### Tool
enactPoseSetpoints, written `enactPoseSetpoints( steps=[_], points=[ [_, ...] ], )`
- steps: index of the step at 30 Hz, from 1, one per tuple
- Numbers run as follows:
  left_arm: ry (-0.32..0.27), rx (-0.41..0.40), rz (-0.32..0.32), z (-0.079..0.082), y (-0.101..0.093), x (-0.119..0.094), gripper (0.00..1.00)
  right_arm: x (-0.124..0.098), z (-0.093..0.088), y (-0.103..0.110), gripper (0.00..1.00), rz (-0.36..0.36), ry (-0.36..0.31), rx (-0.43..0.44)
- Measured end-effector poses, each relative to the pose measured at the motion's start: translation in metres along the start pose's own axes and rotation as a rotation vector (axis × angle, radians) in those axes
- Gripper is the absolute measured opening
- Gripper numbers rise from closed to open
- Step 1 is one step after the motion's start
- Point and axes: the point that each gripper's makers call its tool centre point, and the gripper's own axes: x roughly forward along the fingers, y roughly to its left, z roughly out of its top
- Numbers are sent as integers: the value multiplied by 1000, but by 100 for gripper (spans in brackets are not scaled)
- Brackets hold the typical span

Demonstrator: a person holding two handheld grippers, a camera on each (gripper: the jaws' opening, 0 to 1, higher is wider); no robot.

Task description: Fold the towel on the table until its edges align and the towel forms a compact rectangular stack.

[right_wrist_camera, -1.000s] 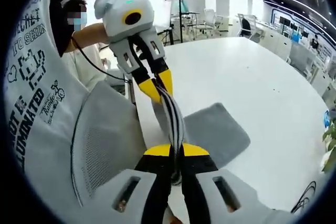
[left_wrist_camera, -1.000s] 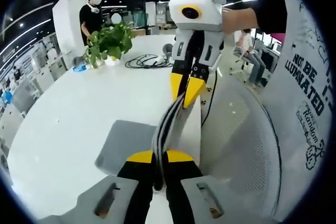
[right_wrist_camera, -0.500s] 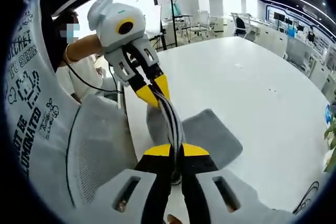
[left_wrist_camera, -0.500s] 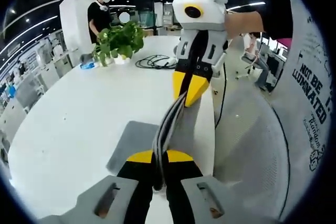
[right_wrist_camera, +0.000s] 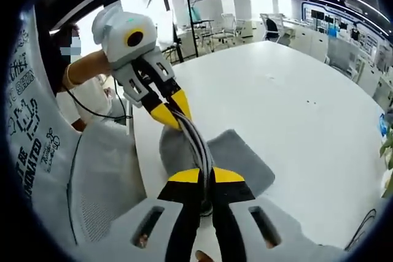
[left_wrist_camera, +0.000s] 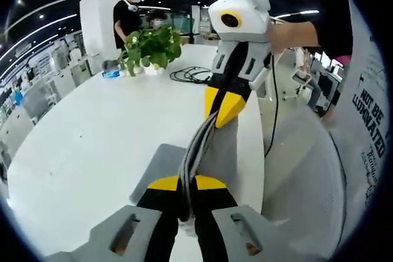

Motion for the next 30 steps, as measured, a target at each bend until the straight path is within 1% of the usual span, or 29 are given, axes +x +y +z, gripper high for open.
enactPoseSetpoints(
  steps=[3,5,10,12,15,23,24,25,28,30],
  points=[
    [-3,-13,13,-1,7,3,7,5,2,-7,3,-4,-2,2],
    [-15,-44,44,-1,15,5,8,7,3,-12,3,-10,-9,9],
    [-30,-57,87,-4,26,14,8,16,2,-26,3,-24,-15,32],
    [-40,-78,111,-6,31,19,8,19,1,-33,3,-47,-22,38],
    [-45,-82,146,-9,39,26,8,27,-3,-43,3,-72,-46,77],
    [-58,-84,199,-18,52,42,8,40,-12,-58,3,-105,-62,126],
    [-71,-92,225,-18,56,44,8,42,-13,-61,3,-113,-66,133],
    [-77,-96,234,-19,57,46,8,44,-14,-63,3,-119,-69,138],
    [-80,-117,256,-25,61,53,8,50,-18,-71,3,-138,-77,161],
    [-72,-127,258,-28,63,58,8,55,-22,-73,3,-139,-70,164]
  ],
)
